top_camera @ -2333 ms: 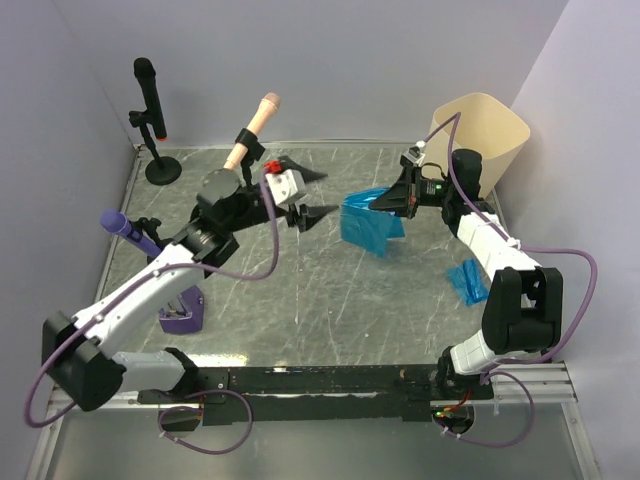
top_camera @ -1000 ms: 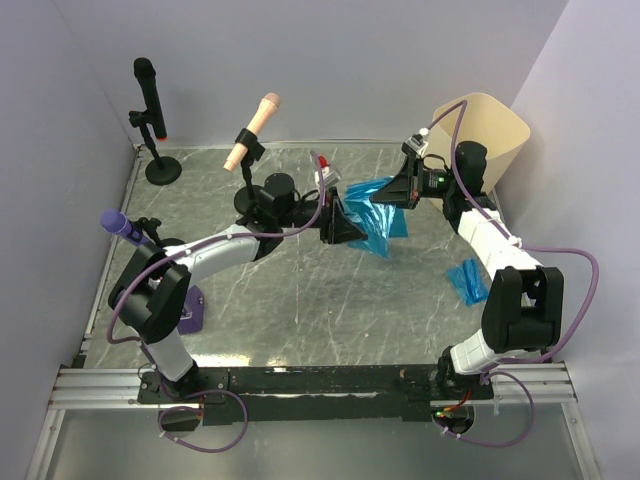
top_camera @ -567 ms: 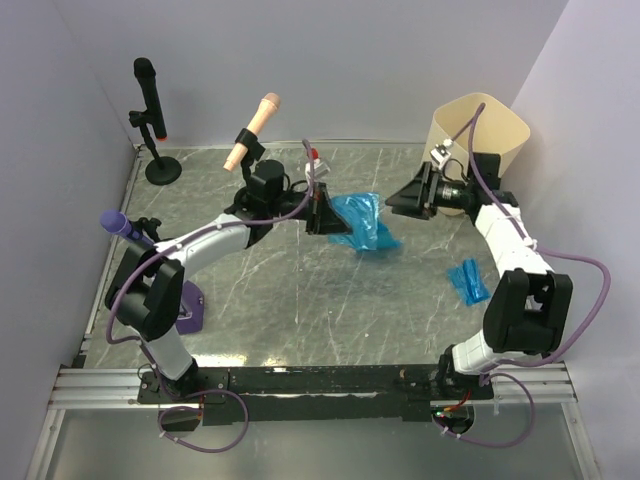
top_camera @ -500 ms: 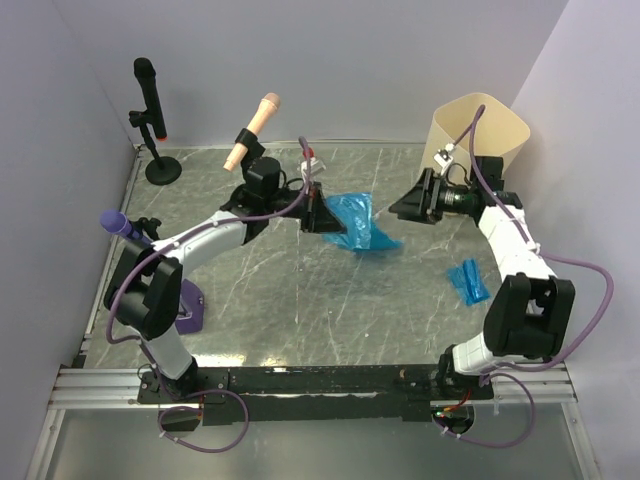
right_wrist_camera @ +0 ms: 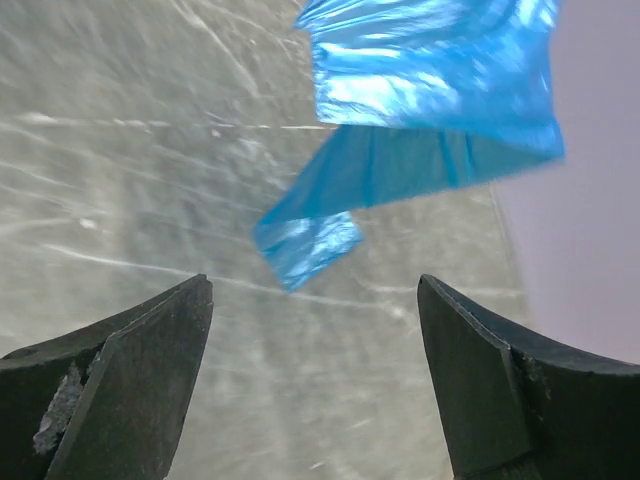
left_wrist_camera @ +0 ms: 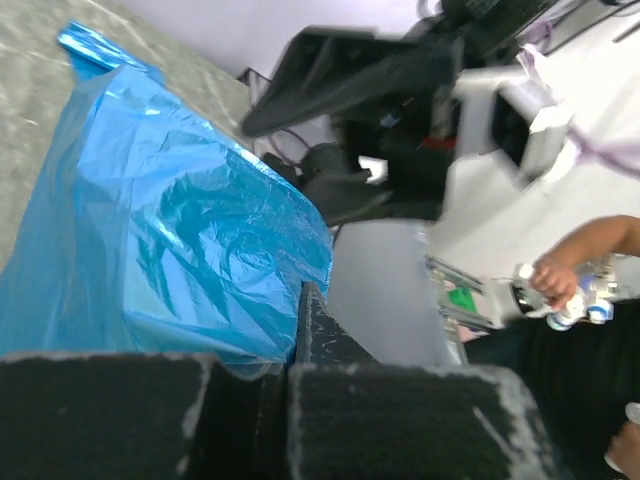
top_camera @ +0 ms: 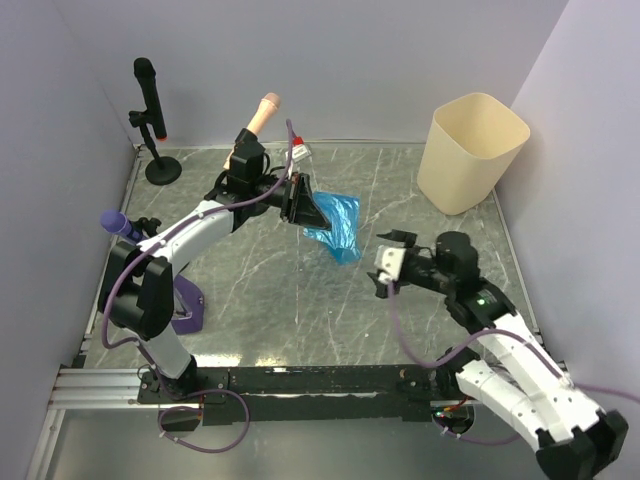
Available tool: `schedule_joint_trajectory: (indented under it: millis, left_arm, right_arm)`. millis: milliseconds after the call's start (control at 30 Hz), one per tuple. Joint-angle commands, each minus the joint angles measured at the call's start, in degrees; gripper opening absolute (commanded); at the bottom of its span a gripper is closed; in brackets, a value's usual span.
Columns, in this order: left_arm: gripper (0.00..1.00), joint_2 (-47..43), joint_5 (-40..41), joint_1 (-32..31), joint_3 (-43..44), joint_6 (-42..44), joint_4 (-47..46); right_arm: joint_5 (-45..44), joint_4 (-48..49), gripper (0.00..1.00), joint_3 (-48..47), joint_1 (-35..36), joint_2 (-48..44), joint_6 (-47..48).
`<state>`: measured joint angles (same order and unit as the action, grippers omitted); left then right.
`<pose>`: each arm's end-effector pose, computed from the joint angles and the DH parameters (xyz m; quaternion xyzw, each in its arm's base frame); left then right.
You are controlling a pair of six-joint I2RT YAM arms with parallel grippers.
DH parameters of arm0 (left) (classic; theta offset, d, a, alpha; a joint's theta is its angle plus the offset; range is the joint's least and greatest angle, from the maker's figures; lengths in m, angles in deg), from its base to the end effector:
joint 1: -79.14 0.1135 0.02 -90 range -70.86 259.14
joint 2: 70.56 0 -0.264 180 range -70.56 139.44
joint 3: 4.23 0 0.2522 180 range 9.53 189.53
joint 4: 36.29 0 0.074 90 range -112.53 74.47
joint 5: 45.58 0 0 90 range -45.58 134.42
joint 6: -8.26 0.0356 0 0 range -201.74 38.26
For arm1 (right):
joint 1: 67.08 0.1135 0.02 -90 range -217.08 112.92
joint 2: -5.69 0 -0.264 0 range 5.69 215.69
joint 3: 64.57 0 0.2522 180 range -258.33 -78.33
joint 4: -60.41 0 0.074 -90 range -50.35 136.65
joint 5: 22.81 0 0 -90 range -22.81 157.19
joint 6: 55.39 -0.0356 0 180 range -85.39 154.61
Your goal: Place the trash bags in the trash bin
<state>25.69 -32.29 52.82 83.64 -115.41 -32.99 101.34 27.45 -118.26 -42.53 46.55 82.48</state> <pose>0.3241 -0.1990 0.3225 0.3521 0.6319 -0.6643 0.1883 0.1403 0.0861 0.3066 -0.5986 0.5330 0.1251 0.5848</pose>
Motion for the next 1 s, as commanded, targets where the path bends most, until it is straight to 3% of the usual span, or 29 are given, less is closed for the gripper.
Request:
schedule_joint_trajectory:
  millis: [0, 300, 733, 967]
  left_arm:
    - [0.00, -1.1, -5.1, 0.2, 1.4, -5.8, -5.7]
    - [0.01, -1.0, -4.2, 0.2, 0.6, -7.4, -7.1]
    - [0.01, -0.5, -4.2, 0.2, 0.3, -9.2, -9.3]
    - [0.01, -0.6, -4.8, 0.1, 0.6, -7.9, -8.0]
  right_arm:
    - [-10.5, 12.0, 0.89, 3.1, 6.6, 1.5, 16.9]
    - [-21.6, 28.4, 0.84, 4.9, 15.0, 4.6, 22.9]
    - [-14.7, 29.2, 0.80, 4.0, 15.8, 5.4, 30.8]
    - [-9.5, 24.9, 0.59, 3.1, 16.4, 6.4, 36.2]
